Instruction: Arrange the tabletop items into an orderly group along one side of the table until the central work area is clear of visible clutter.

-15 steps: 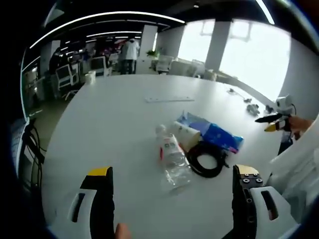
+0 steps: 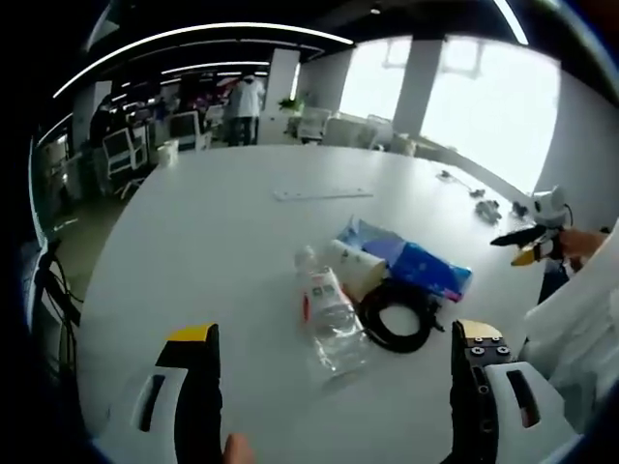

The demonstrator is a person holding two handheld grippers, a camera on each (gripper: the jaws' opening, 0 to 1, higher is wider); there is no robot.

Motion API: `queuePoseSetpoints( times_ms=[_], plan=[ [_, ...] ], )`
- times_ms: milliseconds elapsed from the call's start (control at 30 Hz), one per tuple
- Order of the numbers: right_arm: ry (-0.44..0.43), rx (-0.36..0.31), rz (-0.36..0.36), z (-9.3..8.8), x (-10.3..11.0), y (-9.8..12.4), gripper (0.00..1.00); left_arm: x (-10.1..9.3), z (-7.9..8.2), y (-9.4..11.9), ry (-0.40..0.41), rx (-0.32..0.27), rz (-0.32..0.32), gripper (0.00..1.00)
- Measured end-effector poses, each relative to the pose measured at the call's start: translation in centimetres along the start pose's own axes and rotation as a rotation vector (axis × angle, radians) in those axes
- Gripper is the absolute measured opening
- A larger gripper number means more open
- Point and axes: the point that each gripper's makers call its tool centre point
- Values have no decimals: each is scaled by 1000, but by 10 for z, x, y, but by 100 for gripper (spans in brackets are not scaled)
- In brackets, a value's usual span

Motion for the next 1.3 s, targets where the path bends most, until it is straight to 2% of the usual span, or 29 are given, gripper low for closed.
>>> queuePoseSetpoints(
  times_ms=[367, 667, 900, 1300],
  plan=[
    [-1, 16, 29, -5, 12, -9, 87, -10, 18, -15, -43, -5, -31, 96],
    [-36, 15, 68, -10, 29, -16, 86, -37, 39, -44, -110, -14, -100, 94],
    [-39, 21, 79, -12, 34, -18, 85, -53, 49, -65, -177, 13, -149, 94],
    [-90, 10, 75, -14, 31, -18, 84, -56, 63, -81, -199, 10, -176, 93]
  ],
)
Point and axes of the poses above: the point that each gripper's makers call its tool centre point, and the gripper's own axes: y roughly backward along the fingers, x roughly to its left, z roughly out of its top, and after that the axes turned 1 degree about -y, right-handed
